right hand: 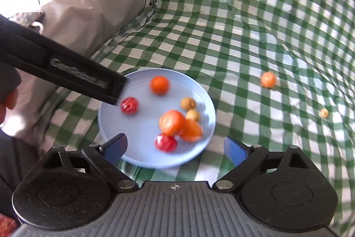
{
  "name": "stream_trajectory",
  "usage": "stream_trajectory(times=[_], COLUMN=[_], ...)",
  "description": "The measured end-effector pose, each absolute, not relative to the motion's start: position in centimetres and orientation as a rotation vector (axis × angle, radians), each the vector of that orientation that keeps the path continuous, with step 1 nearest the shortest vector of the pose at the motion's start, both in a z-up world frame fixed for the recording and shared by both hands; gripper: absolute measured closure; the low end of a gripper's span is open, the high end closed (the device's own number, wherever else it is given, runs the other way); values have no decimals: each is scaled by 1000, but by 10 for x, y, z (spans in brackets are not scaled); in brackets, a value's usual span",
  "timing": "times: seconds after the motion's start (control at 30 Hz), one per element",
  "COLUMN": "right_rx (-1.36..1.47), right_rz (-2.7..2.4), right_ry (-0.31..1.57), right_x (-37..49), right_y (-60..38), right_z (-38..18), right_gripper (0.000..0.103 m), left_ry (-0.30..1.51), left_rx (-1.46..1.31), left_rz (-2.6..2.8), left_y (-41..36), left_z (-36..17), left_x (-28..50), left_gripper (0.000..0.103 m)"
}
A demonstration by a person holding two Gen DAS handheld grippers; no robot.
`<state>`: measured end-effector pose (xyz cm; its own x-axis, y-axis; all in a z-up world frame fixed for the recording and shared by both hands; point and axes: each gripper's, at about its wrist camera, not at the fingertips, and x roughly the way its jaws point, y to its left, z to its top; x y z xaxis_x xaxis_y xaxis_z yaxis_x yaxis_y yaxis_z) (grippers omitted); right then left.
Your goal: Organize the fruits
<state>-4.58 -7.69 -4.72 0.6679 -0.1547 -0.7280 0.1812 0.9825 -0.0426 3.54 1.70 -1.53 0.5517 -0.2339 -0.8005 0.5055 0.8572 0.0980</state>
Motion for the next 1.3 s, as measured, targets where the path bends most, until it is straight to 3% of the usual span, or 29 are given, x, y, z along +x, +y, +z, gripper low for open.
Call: stream_trajectory(times=[0.43, 1.3], right_rx=[16, 30], right_rz=[-260, -300], right_ry=[662, 525], right_x=[-130, -179], right_y=[-45, -35], right_z=[-10, 18], right_gripper=[5, 4], left_ry=[830, 729], left_rx=[227, 262], left_rz=[-350, -378], left_y=[74, 73], left_z=[31, 56], left_x=[-25, -72], left_gripper=[1, 1])
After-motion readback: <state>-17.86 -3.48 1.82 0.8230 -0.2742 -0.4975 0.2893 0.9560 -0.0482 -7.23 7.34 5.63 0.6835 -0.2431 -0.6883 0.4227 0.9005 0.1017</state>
